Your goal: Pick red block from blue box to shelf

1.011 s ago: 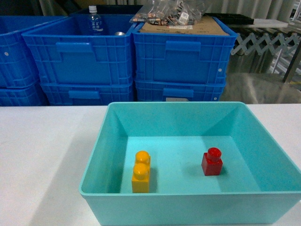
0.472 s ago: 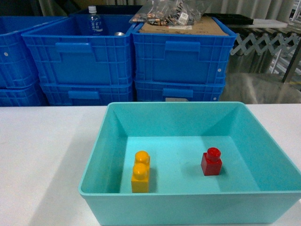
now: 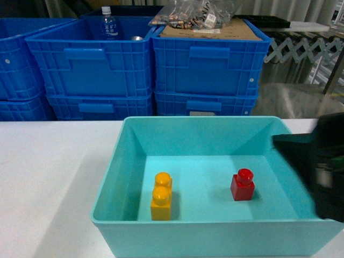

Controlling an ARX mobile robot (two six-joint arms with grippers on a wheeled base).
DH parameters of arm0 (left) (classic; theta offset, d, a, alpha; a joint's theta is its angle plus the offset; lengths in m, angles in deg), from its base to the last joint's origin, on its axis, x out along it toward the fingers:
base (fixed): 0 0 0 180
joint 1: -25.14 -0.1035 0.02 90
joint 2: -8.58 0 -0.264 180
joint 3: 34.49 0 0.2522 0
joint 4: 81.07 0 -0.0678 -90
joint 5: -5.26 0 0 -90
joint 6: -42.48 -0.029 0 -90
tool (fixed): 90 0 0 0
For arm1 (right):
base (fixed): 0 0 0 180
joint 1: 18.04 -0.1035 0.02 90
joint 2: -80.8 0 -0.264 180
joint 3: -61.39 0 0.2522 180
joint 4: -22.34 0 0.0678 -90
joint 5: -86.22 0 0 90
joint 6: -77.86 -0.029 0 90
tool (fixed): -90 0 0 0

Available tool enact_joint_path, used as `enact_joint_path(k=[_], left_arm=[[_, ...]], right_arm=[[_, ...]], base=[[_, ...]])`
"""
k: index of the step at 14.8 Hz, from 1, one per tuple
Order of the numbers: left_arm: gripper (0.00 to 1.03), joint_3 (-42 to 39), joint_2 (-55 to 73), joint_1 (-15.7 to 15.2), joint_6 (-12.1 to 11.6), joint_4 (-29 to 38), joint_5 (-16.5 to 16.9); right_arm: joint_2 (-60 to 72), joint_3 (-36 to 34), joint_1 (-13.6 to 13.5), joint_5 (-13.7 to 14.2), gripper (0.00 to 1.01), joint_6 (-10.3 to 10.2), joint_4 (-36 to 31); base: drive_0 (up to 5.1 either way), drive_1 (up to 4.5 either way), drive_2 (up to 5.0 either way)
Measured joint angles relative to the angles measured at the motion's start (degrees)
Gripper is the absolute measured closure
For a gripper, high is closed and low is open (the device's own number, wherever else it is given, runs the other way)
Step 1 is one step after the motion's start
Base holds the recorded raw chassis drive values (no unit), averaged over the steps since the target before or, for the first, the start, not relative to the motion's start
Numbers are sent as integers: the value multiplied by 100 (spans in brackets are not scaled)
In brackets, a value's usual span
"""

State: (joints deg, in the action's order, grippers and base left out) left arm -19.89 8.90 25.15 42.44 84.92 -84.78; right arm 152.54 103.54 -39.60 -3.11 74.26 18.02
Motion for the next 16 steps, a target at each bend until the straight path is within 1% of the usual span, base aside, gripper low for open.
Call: enact_joint_path(k=[2,4,6,9,10,11,12,14,15,16], left_arm=[[5,0,0,0,0,0,-2],[5,0,0,0,0,0,-2],[5,0,0,0,0,2,-2],[5,0,0,0,0,0,0],[5,0,0,0,0,0,0],[5,0,0,0,0,0,0],[5,0,0,0,0,0,0],[5,0,0,0,0,0,0],[5,0,0,0,0,2,-2],[5,0,0,0,0,0,-2]], right_arm=[[1207,780,-173,129,3,-240,199],[2229,1456,-247,450,3,-435,411],[3021,1963,-236,601,3,-603,562],[3755,2435,-160,702,3,-774,612],[3939,2570,-125,695,3,-835,629],[4260,2804,-57,752,3,-905,654],[4422,2907,-48,844,3,-940,638],[4721,3088,-52,885,3,-1023,673],[4874,3200,-55,957,8,-1062,763],[4996,3237,-57,1067,22,-1062,713]], base=[[0,0,0],[0,0,0],[0,0,0],[0,0,0],[0,0,0],[0,0,0],[0,0,0],[0,0,0],[0,0,0],[0,0,0]])
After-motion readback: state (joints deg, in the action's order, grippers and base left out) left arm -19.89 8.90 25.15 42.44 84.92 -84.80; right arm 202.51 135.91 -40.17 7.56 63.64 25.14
